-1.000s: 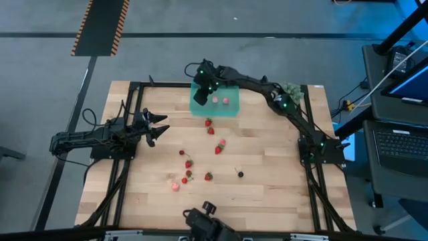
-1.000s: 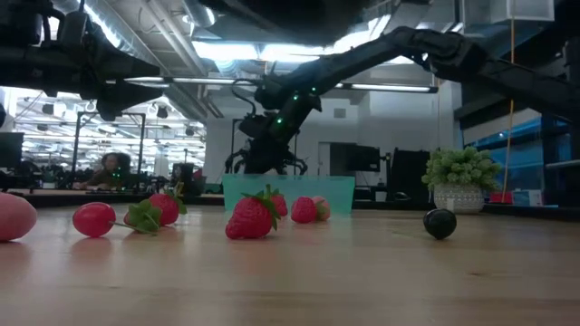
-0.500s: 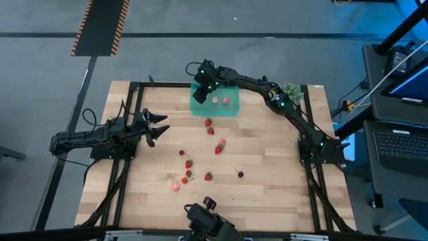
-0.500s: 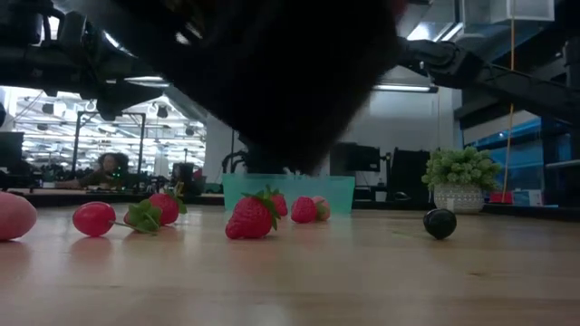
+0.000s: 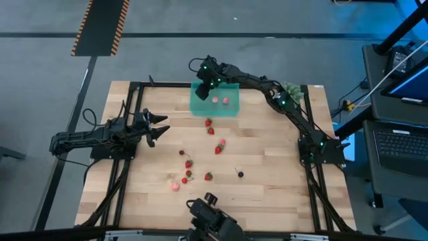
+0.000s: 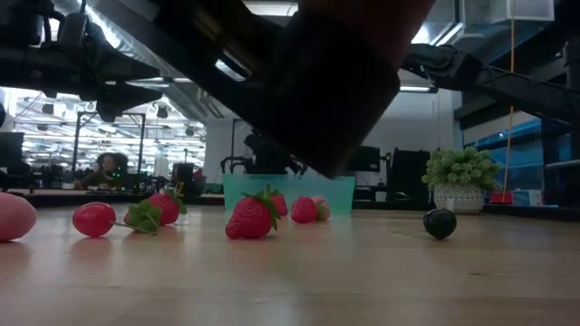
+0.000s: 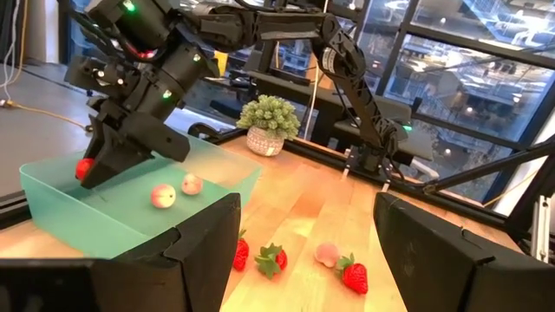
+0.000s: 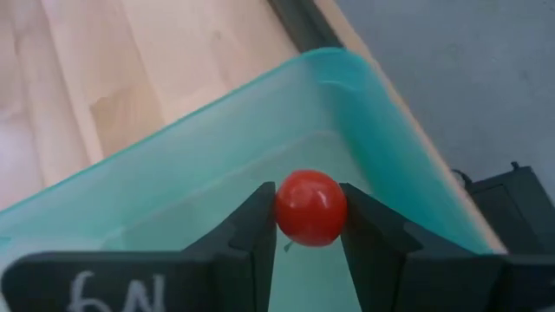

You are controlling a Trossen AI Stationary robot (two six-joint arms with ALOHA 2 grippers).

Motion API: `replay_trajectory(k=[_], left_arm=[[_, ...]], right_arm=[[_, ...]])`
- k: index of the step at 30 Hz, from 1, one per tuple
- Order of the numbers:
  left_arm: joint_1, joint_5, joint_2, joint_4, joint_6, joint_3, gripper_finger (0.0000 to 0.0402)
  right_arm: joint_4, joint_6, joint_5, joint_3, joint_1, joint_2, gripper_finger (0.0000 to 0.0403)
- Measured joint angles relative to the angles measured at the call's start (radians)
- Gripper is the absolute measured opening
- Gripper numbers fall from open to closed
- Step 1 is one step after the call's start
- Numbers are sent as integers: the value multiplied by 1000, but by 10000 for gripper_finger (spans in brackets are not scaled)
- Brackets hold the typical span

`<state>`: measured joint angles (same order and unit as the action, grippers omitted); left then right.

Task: Pick and placing Produce into tupperware
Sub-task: Put the red cherry into the green container

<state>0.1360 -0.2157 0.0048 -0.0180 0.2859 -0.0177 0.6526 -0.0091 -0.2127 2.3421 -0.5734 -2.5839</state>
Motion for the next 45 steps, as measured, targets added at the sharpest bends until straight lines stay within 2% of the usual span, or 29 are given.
replay_trajectory(k=[7, 24, 32, 45], left_arm=[[0, 0, 0, 0, 0, 0, 257], [0, 0, 0, 0, 0, 0, 257], [0, 0, 0, 0, 1, 0, 257], [0, 0, 0, 0, 2, 0, 257]], right_arm=[[-7, -55, -3, -6, 3, -1, 114], [-38, 4, -55, -6, -10, -29, 114], [-38, 4, -52, -6, -12, -29, 139], [-29, 5, -51, 6, -12, -14, 143]])
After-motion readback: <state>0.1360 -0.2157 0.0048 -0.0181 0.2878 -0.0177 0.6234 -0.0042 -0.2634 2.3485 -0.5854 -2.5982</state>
